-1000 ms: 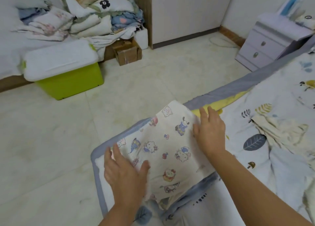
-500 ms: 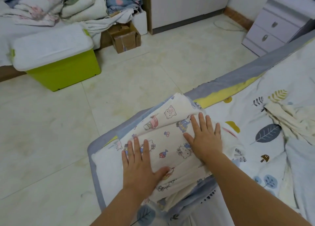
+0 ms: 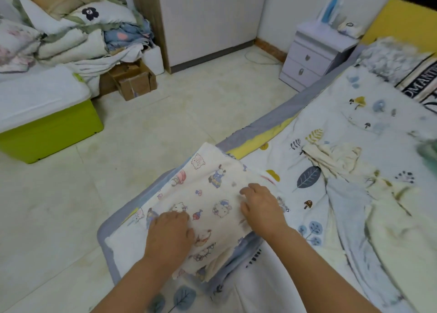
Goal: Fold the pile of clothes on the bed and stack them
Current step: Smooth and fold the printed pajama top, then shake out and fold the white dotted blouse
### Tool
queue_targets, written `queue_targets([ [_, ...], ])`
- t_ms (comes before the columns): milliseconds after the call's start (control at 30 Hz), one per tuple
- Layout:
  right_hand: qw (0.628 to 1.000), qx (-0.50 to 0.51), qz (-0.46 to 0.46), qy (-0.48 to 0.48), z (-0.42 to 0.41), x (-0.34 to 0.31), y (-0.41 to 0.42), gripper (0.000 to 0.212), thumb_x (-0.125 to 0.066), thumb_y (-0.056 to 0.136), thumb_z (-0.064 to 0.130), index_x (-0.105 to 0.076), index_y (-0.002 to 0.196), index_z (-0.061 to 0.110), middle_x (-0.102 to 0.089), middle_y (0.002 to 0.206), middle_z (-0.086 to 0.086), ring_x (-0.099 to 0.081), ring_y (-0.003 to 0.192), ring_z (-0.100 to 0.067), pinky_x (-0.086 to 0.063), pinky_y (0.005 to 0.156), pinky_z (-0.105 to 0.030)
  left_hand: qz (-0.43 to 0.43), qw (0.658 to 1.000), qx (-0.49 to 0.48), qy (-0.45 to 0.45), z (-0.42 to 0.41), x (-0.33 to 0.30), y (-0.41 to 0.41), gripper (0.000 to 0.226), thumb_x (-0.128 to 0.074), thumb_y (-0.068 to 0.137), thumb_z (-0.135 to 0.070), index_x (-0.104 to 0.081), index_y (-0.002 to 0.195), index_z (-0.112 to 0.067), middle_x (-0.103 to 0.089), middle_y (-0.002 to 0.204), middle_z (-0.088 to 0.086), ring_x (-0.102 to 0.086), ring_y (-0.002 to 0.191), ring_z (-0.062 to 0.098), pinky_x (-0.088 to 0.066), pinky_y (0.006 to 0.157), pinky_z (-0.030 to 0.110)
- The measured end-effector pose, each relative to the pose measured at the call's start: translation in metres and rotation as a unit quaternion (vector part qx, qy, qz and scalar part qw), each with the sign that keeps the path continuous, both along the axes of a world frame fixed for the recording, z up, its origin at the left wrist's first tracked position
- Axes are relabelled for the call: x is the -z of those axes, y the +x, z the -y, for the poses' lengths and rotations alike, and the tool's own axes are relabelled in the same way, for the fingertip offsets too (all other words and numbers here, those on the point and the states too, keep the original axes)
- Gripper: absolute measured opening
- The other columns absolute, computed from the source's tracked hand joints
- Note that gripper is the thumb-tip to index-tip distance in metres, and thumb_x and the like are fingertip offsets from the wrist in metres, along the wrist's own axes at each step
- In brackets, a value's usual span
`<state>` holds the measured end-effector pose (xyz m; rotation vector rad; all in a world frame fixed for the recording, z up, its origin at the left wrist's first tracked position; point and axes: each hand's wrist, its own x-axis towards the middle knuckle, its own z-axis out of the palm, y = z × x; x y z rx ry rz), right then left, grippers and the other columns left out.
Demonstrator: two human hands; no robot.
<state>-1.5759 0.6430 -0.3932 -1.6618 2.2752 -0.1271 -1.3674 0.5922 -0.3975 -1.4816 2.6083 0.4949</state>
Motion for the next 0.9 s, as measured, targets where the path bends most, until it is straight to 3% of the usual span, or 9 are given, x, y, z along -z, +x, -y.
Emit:
queue_targets([
  [67,1.0,0.0,0.02,0.02,-0.022,-0.015,0.0,0.034,-0.039,0.094,0.017,-0.052,0.125,0.015,-0.053,0.127,-0.006,-0.046,0.115,-0.021,-0.038,0.093,-0.03,-0.027,0.999,0.02,0.028,-0.004,-0.017,-0.008,0.021,-0.038,0.093,-0.023,-0.053,0.107,-0.02,-0.061,0.107,-0.001,-0.057,0.097,0.015,-0.04,0.078,0.025],
  [167,0.997,0.027,0.051,0.052,-0.057,-0.038,-0.002,0.033,-0.039,0.093,0.015,-0.056,0.122,0.015,-0.06,0.118,-0.01,-0.054,0.106,-0.026,-0.044,0.085,-0.033,-0.037,0.996,0.058,0.052,-0.014,-0.038,-0.023,0.031,-0.039,0.096,-0.027,-0.048,0.125,-0.02,-0.058,0.121,-0.002,-0.056,0.107,0.015,-0.042,0.085,0.024],
  [233,0.996,0.038,0.056,0.065,-0.083,-0.05,-0.005,0.03,-0.04,0.093,0.014,-0.057,0.118,0.012,-0.062,0.115,-0.012,-0.056,0.103,-0.028,-0.045,0.082,-0.035,-0.042,0.995,0.079,0.048,-0.025,-0.051,-0.036,0.033,-0.041,0.096,-0.03,-0.048,0.127,-0.022,-0.058,0.124,-0.003,-0.055,0.111,0.014,-0.04,0.085,0.021],
  [533,0.983,0.154,0.061,0.079,-0.221,-0.091,-0.051,0.032,-0.043,0.094,0.021,-0.052,0.125,0.017,-0.056,0.124,-0.009,-0.051,0.113,-0.026,-0.041,0.088,-0.032,-0.042,0.978,0.203,0.036,-0.111,-0.095,-0.119,0.027,-0.043,0.095,-0.03,-0.053,0.116,-0.018,-0.062,0.116,-0.001,-0.057,0.104,0.017,-0.042,0.08,0.024],
  [767,0.966,0.241,0.061,0.07,-0.341,-0.107,-0.105,0.032,-0.042,0.096,0.02,-0.052,0.126,0.017,-0.057,0.122,-0.008,-0.052,0.111,-0.023,-0.039,0.083,-0.028,-0.052,0.96,0.273,0.041,-0.212,-0.102,-0.203,0.032,-0.043,0.095,-0.033,-0.051,0.124,-0.023,-0.06,0.122,-0.005,-0.055,0.111,0.015,-0.041,0.082,0.024],
  [900,0.952,0.29,0.061,0.073,-0.407,-0.1,-0.136,0.033,-0.043,0.095,0.021,-0.052,0.126,0.017,-0.057,0.122,-0.008,-0.053,0.11,-0.022,-0.037,0.077,-0.024,-0.062,0.952,0.295,0.054,-0.273,-0.093,-0.248,0.032,-0.043,0.094,-0.034,-0.052,0.123,-0.023,-0.061,0.12,-0.004,-0.056,0.108,0.015,-0.037,0.075,0.023],
])
